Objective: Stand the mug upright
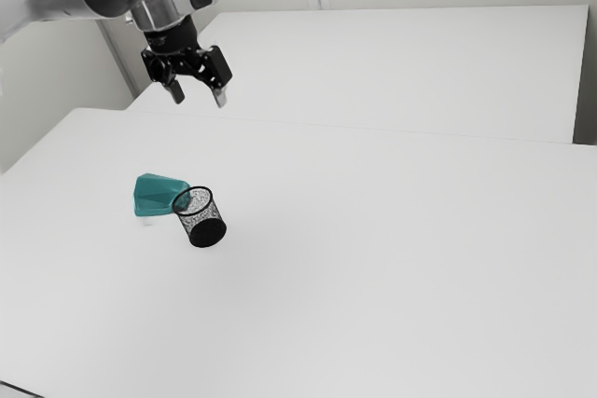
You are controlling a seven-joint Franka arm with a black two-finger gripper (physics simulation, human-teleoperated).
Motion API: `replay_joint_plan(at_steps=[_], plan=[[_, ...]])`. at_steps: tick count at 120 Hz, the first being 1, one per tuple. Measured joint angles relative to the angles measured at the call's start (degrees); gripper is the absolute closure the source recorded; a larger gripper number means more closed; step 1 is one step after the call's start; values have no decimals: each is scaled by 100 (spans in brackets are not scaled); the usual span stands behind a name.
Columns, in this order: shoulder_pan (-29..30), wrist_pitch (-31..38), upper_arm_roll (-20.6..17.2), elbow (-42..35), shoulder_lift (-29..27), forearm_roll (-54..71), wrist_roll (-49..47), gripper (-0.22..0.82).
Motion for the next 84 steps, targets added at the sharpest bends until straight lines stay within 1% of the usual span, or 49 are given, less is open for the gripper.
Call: replay_joint_plan(at_steps=[13, 28, 51, 67, 84], plan=[[161, 29, 0, -193, 44, -109, 6, 0], [479, 125, 2, -414, 91, -294, 175, 0], [1202, 432, 3, -603, 337, -726, 786, 0], [1629, 599, 4, -860, 393, -1116, 1212, 0], [2096, 705, 9, -925, 735, -1634, 1700, 0]])
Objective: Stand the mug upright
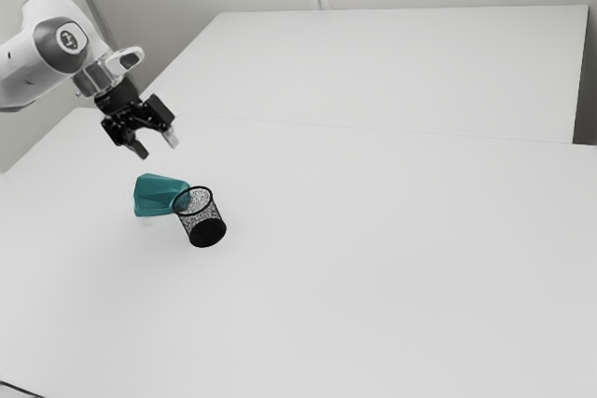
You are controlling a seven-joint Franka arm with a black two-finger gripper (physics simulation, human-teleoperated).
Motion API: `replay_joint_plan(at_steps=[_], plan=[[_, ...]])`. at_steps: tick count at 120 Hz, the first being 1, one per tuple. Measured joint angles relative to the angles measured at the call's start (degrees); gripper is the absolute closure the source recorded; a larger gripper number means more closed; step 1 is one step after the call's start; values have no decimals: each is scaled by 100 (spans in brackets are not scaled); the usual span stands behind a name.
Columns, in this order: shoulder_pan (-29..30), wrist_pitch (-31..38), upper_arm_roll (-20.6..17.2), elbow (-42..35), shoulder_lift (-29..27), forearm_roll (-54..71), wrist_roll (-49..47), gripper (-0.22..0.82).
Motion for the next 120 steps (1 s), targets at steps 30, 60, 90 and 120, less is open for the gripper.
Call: replay_joint_plan(at_steps=[30, 60, 90, 120], plan=[[779, 203, 19, 158, 796, -651, 942, 0], [1244, 256, 21, 754, 1457, -960, 1714, 0], [1360, 275, 166, 1168, 2039, -1038, 2284, 0], [1393, 256, 233, 1530, 2611, -1236, 2664, 0]])
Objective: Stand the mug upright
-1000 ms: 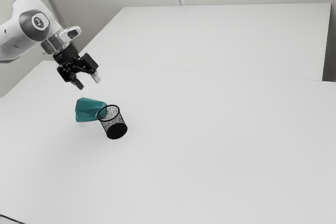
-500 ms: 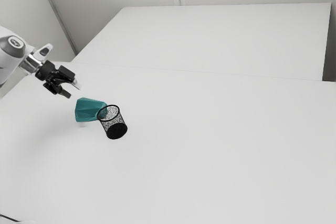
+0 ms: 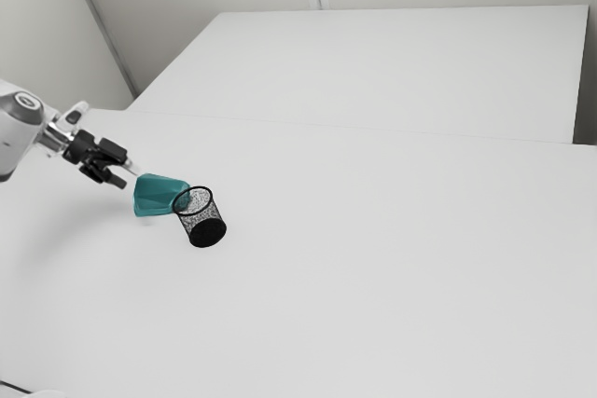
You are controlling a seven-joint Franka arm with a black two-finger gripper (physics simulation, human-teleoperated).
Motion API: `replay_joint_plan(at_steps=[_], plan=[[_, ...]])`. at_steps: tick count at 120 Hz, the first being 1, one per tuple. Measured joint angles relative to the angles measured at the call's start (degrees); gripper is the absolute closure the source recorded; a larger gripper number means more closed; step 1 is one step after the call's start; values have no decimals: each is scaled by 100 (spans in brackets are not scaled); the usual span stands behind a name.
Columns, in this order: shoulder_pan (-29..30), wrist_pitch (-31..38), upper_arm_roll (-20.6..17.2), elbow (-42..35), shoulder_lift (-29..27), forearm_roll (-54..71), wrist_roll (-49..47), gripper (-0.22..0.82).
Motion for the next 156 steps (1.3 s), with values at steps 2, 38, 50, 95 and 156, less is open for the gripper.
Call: replay_joint_plan(at_steps=[2, 38, 50, 95, 156], plan=[[1, -4, 0, 6, 19, -26, 20, 0], [81, -194, -1, 24, 318, -643, 307, 0], [83, -275, 0, 24, 354, -806, 398, 0], [121, -636, 0, 9, 510, -1334, 722, 3], [135, -803, -9, 6, 522, -1387, 992, 67]])
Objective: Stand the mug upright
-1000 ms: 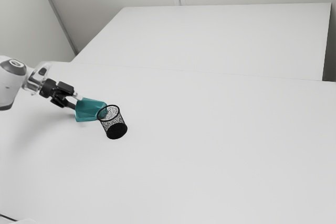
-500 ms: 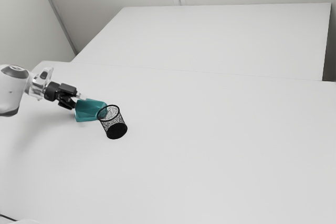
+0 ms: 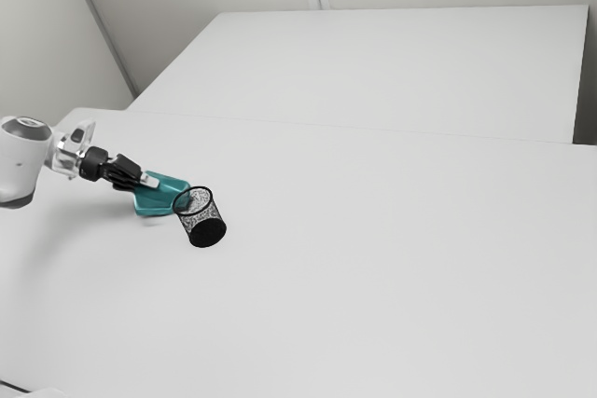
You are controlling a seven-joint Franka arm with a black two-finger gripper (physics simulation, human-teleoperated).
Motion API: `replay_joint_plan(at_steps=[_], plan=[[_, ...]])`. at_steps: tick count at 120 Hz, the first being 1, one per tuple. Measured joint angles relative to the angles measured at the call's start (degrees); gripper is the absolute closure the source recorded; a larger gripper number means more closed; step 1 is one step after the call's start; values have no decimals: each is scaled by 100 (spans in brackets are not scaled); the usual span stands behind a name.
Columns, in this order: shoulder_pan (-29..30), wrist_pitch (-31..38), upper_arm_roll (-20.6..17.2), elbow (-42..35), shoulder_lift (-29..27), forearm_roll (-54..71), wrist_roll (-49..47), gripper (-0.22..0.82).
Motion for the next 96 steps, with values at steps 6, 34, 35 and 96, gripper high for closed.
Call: replay_joint_plan(at_steps=[6, 34, 35, 96], plan=[[0, -7, 0, 0, -7, 2, 24, 70], [-31, -14, 8, -1, -117, 79, 113, 75], [-34, -14, 8, -1, -126, 83, 115, 75], [-623, 768, -66, -1099, -1858, 1964, -126, 76]])
